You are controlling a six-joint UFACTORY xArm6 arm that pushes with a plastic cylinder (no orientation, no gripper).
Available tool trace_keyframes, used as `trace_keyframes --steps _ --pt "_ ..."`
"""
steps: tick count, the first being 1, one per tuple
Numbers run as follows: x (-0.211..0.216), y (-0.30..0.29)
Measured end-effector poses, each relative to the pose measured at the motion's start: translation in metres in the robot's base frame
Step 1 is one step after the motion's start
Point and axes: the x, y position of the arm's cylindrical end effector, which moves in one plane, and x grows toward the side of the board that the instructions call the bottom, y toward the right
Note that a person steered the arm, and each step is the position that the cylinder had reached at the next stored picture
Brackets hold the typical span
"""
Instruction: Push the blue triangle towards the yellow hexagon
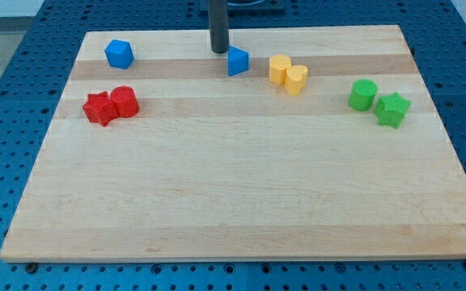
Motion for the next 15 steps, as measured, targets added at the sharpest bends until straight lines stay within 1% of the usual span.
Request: trace_keyframes --steps 1,3,6,9,13,15 --pt "0.004 0.001" --pt "0.027 0.001" --pt "0.032 0.009" --pt "0.052 0.013" --pt "0.060 0.016" --pt "0.073 0.016"
